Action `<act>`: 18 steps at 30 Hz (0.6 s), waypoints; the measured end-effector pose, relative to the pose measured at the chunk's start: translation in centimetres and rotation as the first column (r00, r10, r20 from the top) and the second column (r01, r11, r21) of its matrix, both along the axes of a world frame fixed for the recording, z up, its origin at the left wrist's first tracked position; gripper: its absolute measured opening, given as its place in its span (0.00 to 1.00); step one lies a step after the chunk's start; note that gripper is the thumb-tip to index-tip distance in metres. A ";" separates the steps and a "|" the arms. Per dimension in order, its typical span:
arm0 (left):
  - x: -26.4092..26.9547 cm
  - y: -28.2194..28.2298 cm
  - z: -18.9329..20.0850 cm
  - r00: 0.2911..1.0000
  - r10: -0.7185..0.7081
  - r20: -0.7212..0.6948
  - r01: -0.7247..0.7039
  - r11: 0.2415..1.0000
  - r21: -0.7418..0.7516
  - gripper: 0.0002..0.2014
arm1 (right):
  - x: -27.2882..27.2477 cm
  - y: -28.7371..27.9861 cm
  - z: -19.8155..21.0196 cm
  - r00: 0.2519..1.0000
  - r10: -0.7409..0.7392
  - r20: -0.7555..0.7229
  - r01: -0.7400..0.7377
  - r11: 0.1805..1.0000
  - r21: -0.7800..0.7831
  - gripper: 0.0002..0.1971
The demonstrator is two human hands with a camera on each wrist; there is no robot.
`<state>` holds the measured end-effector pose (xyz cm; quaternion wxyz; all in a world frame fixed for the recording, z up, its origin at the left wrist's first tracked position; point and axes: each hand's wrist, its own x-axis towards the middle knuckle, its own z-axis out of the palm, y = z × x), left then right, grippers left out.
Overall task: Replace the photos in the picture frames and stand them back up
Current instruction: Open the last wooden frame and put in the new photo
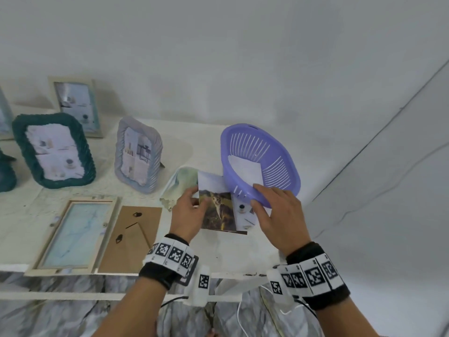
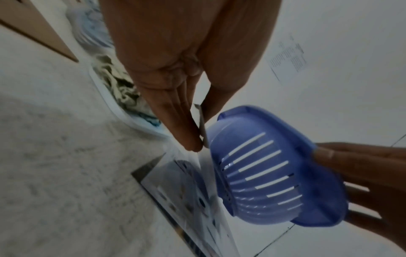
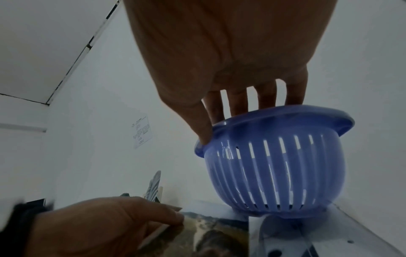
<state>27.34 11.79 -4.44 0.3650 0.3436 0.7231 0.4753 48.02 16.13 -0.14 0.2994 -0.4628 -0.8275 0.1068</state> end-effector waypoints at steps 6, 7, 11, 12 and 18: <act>2.3 3.0 -0.7 0.990 -0.070 -0.125 0.063 0.996 -0.058 0.24 | 0.6 0.1 -0.1 1.000 0.008 -0.016 -0.008 1.000 0.018 0.18; 2.4 3.3 -0.9 0.986 -0.079 -0.148 0.069 0.995 -0.073 0.24 | 0.5 0.0 -0.1 1.000 0.010 -0.008 -0.009 0.999 0.032 0.18; 2.6 4.0 -0.8 0.951 -0.123 -0.285 0.082 0.985 -0.151 0.21 | -0.2 -0.8 -0.4 0.996 0.005 0.091 -0.011 0.998 0.066 0.16; 2.5 4.0 -0.8 0.947 -0.128 -0.294 0.084 0.984 -0.158 0.19 | -0.5 -0.9 -0.5 0.993 0.005 0.118 -0.013 0.998 0.067 0.15; 1.6 3.1 -1.1 0.905 -0.185 -0.384 0.142 0.980 -0.138 0.07 | -1.5 -1.6 -1.3 0.966 0.023 0.258 -0.036 0.998 0.048 0.15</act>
